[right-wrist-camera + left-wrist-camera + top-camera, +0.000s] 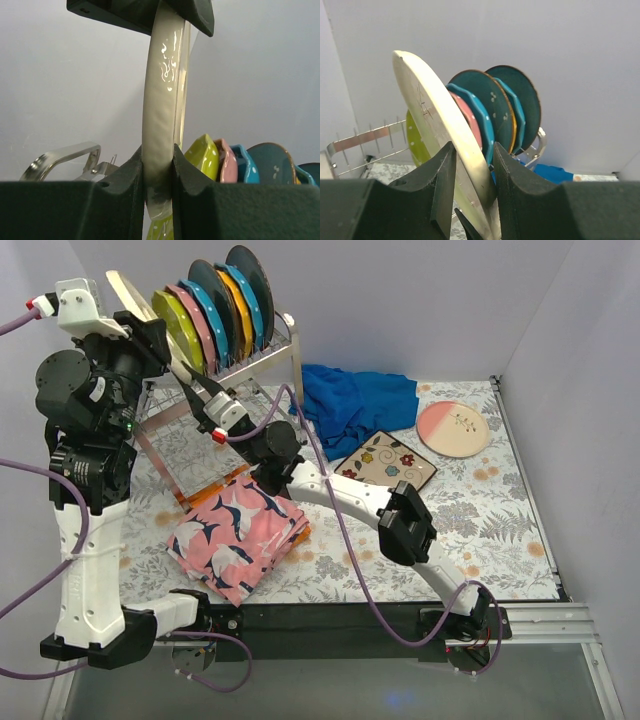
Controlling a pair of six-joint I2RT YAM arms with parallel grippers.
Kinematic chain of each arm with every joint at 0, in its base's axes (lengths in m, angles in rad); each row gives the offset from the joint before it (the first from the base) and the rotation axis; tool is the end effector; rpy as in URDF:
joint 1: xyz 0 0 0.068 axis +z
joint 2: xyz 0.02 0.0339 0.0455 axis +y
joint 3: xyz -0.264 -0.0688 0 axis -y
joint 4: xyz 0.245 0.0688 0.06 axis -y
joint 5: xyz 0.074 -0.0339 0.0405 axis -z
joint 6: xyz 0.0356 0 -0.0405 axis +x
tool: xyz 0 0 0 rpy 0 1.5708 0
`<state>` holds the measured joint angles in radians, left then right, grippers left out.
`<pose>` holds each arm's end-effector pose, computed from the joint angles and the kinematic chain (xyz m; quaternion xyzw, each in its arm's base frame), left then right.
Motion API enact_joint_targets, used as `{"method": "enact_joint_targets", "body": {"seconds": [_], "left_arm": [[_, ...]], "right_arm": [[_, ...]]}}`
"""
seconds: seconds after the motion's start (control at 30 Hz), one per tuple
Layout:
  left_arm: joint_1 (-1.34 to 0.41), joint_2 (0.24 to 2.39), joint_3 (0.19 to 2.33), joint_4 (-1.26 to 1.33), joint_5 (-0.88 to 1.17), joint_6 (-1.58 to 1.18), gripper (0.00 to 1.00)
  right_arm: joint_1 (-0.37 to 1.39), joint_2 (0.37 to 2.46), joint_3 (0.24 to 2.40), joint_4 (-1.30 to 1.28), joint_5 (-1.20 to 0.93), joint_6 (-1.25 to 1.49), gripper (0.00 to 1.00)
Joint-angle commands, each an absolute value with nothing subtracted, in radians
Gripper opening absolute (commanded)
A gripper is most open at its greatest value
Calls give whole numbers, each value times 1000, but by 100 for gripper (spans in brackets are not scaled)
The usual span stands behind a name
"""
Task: Unload the plates from the dish rack
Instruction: Unload the plate from the dish rack.
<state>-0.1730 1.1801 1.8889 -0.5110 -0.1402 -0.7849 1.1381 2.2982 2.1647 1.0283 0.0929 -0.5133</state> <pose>0.1718 -0.0250 0.5841 -0.2421 0.5866 -0.3162 0.7052 0.2189 0.4660 0.4229 -0.2138 0.2568 0.2750 0.9015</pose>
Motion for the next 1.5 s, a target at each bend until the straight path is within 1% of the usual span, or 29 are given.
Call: {"method": "enact_joint_targets", "body": {"seconds": [0.0, 0.1, 0.37, 0.47, 0.6, 0.9, 1.03, 1.2, 1.33, 1.47], "left_arm": [[-196, 1131, 1963, -411, 109, -768, 0], [-196, 1121, 1959, -417, 138, -772, 0], [-196, 1088, 1957, -417, 232, -810, 0], [-195, 1083, 1967, -417, 268, -844, 0], [-196, 1081, 1979, -422, 275, -867, 0], [-195, 1057, 1983, -436, 233, -853, 0], [-195, 1051, 1977, -436, 255, -862, 0], [-195, 1020, 1902, -425, 265, -877, 0], [-195, 964, 1786, -390, 293, -894, 0], [-195, 937, 1747, -382, 328, -896, 0]], "right_arm": [[1147, 2206, 2135, 1111, -20, -480, 1], [1154, 2166, 2085, 1140, -21, -503, 1], [1180, 2027, 1821, 1270, -14, -583, 1], [1190, 1984, 1760, 1295, -9, -606, 1], [1200, 1942, 1727, 1307, -6, -627, 1], [1227, 1918, 1703, 1295, -17, -675, 1], [1241, 1927, 1694, 1307, -3, -739, 1], [1262, 1918, 1654, 1313, -5, -765, 1], [1279, 1902, 1583, 1383, 58, -755, 1], [1299, 1876, 1508, 1436, 75, -775, 1]]}}
